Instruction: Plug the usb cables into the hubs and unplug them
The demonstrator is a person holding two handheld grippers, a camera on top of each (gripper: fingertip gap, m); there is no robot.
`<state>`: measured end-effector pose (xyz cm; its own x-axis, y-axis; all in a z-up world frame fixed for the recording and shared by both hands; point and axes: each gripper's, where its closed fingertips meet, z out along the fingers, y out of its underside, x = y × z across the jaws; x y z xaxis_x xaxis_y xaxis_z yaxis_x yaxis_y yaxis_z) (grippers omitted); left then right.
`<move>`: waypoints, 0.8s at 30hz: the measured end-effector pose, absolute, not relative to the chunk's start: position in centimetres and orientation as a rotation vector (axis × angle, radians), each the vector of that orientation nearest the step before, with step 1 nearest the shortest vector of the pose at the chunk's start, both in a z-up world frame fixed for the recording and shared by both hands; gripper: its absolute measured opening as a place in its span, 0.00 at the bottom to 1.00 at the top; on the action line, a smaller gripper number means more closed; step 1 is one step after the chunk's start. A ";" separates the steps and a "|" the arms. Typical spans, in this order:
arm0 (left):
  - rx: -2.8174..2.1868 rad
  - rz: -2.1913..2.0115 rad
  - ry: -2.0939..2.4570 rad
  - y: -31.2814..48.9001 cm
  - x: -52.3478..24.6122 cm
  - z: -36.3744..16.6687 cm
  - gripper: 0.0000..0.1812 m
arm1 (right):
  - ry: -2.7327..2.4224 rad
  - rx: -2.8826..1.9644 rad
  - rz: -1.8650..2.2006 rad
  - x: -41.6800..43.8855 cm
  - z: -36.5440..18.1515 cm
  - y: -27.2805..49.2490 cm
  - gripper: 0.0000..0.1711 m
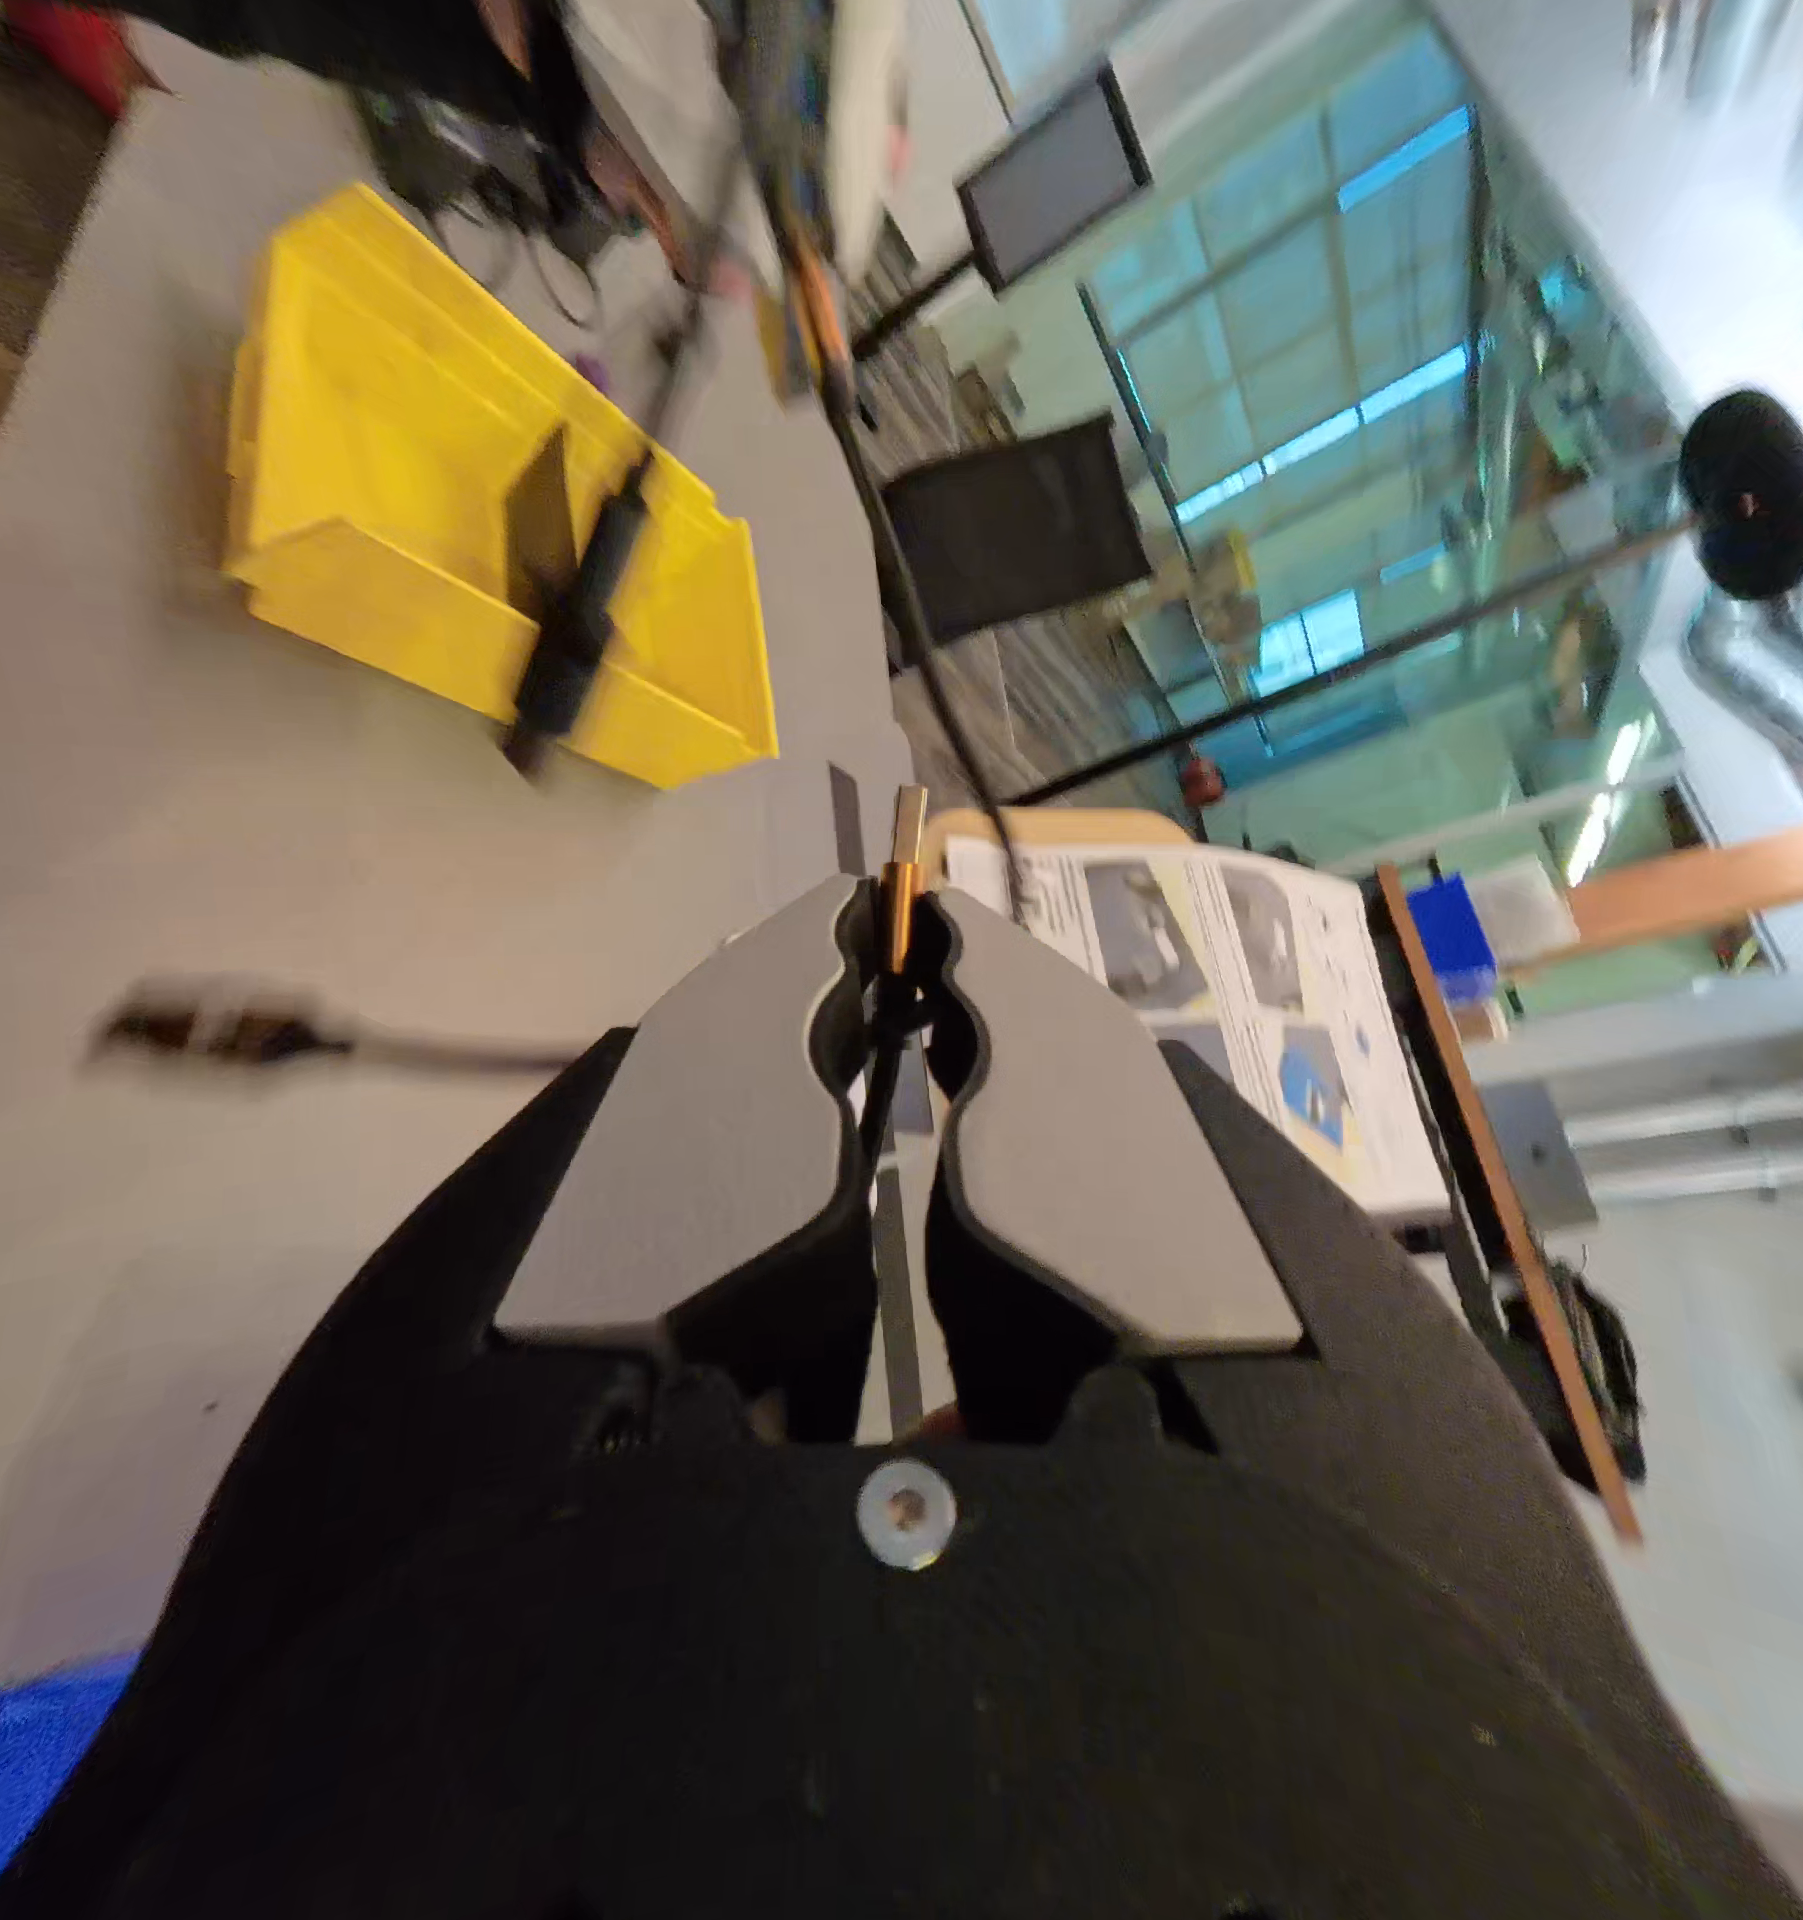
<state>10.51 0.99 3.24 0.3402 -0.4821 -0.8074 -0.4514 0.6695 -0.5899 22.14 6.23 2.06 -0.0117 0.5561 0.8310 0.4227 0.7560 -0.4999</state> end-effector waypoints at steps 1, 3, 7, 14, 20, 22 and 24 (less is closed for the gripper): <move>-0.900 -0.029 1.266 0.9 10.3 3.5 0.06 | -1.604 -0.821 0.129 23.3 2.3 7.0 0.04; -0.907 0.005 1.294 1.1 10.4 3.2 0.06 | -1.589 -0.845 0.251 24.9 2.6 6.6 0.04; -0.945 -0.039 1.267 2.2 9.6 2.8 0.06 | -1.523 -0.857 0.457 27.0 3.4 6.3 0.04; -1.072 -0.056 1.201 5.6 6.9 1.1 0.06 | -1.556 -0.902 0.437 27.9 2.7 6.4 0.04; -1.134 -0.052 1.153 7.3 5.2 0.5 0.06 | -1.617 -0.941 0.476 28.6 1.6 5.8 0.04; -1.145 -0.059 1.133 7.8 4.8 0.3 0.06 | -1.644 -0.971 0.453 28.6 0.9 5.9 0.04; -1.170 -0.057 1.079 8.6 3.8 0.6 0.06 | -1.656 -0.943 0.508 28.7 1.1 5.2 0.04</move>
<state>3.83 8.63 0.55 0.5295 -0.5441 -0.6509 -0.4731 0.4475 -0.7589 28.70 5.17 1.11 -0.0729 0.7952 0.6020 0.3213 0.5901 -0.7406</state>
